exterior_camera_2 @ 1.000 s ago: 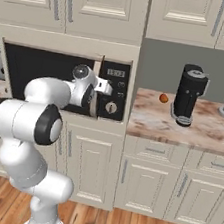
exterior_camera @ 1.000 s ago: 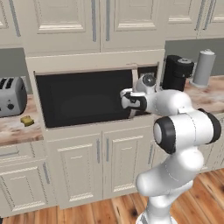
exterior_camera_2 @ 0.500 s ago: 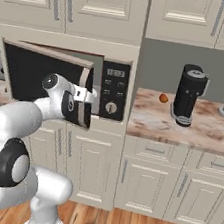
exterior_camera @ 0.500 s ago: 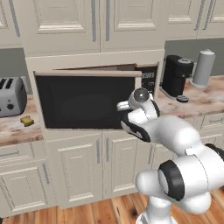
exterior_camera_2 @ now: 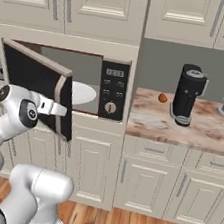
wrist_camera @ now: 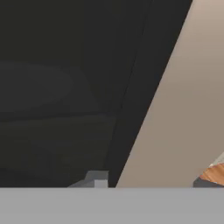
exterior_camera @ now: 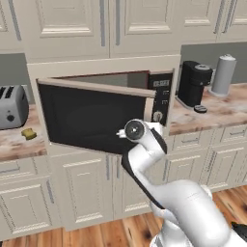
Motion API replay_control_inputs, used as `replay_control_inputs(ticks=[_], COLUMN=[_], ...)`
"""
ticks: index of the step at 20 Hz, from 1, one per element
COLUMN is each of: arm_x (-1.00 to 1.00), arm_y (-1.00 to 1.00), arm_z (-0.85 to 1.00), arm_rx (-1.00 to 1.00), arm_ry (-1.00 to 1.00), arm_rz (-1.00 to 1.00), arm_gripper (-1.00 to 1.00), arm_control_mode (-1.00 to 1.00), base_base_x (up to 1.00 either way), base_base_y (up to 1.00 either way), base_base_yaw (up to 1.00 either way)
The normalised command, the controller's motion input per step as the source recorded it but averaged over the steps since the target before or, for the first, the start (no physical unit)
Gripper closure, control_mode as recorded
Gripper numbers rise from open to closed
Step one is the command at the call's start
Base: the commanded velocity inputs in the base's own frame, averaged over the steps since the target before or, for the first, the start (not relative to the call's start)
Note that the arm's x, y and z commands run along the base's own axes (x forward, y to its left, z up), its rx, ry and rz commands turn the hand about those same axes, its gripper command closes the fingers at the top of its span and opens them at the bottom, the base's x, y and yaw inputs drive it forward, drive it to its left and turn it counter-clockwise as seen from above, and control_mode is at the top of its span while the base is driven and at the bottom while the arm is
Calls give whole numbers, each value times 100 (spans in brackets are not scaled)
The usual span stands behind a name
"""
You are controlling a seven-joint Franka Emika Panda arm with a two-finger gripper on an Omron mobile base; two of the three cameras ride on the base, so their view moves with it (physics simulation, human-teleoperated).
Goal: Place the sponge inside the microwave to prepare for sanitizing.
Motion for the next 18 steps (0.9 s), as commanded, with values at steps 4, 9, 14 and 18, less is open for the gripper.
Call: replay_control_inputs(ticks=[4,9,14,18], arm_x=[-98,-72,-67,-47], arm_y=[93,90,97,100], arm_z=[-100,-98,-85,-19], arm_rx=[0,3,5,0], arm_ry=[-1,-11,0,0], arm_rz=[-40,-54,-49,-31], arm_gripper=[100,100,100,100], arm_control_mode=[-100,-100,-100,-100], base_base_x=[0,0,0,0], base_base_y=[0,0,0,0], base_base_yaw=[0,0,0,0])
